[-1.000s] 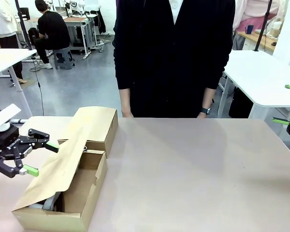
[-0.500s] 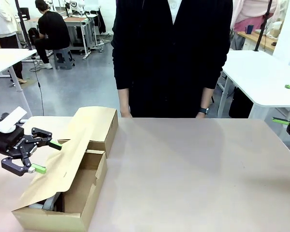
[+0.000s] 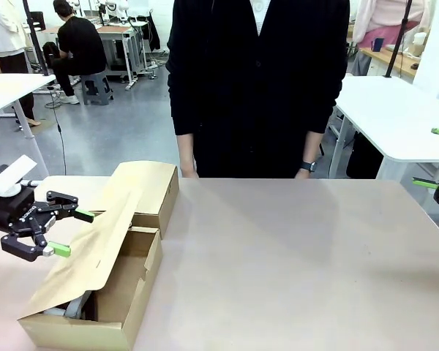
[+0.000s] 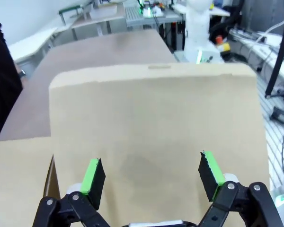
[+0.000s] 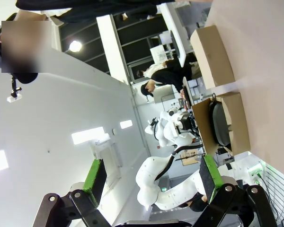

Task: Place items inside the box.
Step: Close the lid of the Mailer Box closest to the robot.

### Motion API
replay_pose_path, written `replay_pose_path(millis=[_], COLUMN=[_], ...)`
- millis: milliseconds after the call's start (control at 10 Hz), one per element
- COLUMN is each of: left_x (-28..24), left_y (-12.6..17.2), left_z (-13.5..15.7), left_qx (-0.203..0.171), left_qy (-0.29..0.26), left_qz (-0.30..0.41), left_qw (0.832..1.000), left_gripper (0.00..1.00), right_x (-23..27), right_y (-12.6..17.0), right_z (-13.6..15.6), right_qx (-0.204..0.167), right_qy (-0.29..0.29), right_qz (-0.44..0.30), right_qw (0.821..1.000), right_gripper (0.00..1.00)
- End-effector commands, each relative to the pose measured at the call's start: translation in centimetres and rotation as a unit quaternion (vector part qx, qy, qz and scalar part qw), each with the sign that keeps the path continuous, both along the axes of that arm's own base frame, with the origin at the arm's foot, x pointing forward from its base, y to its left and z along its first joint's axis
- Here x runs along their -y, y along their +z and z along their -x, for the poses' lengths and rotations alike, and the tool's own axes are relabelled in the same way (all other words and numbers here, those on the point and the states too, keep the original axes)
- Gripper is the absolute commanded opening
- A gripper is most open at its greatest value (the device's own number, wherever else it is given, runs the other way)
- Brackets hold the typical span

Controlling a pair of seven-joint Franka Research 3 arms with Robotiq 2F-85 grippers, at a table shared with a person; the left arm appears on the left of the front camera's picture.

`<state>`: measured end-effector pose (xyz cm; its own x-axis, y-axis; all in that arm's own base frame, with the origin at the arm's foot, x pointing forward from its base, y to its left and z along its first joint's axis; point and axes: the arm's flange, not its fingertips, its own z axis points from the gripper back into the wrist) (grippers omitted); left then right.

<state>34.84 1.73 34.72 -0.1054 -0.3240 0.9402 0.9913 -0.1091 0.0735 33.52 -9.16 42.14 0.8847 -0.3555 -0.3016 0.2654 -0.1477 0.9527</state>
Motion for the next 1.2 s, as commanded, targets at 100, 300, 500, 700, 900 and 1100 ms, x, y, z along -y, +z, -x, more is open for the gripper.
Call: replay_pose_path(millis=[100, 300, 500, 700, 900, 1100], left_x=[3.1, 5.2, 7.0, 7.5, 7.8, 8.0], left_y=[0.3, -0.9, -2.2, -2.9, -3.3, -3.9], left_z=[3.1, 3.9, 4.7, 4.9, 5.1, 5.1], left_qx=[0.003, 0.018, 0.041, 0.035, 0.037, 0.037], left_qy=[0.038, 0.024, 0.0, -0.01, -0.019, -0.021], left_qz=[0.042, 0.026, -0.009, -0.024, -0.032, -0.042], left_qw=[0.998, 0.999, 0.999, 0.999, 0.999, 0.998], left_gripper=[1.0, 1.0, 1.0, 1.0, 1.0, 1.0], right_x=[0.2, 0.2, 0.2, 0.2, 0.2, 0.2], right_y=[0.5, 0.5, 0.5, 0.5, 0.5, 0.5], right_z=[0.3, 0.3, 0.3, 0.3, 0.3, 0.3], right_qx=[-0.005, -0.005, -0.005, -0.005, -0.005, -0.005], right_qy=[0.004, 0.004, 0.004, 0.004, 0.004, 0.004], right_qz=[-0.002, -0.002, -0.002, -0.002, -0.002, -0.002], right_qw=[1.0, 1.0, 1.0, 1.0, 1.0, 1.0], right_gripper=[1.0, 1.0, 1.0, 1.0, 1.0, 1.0])
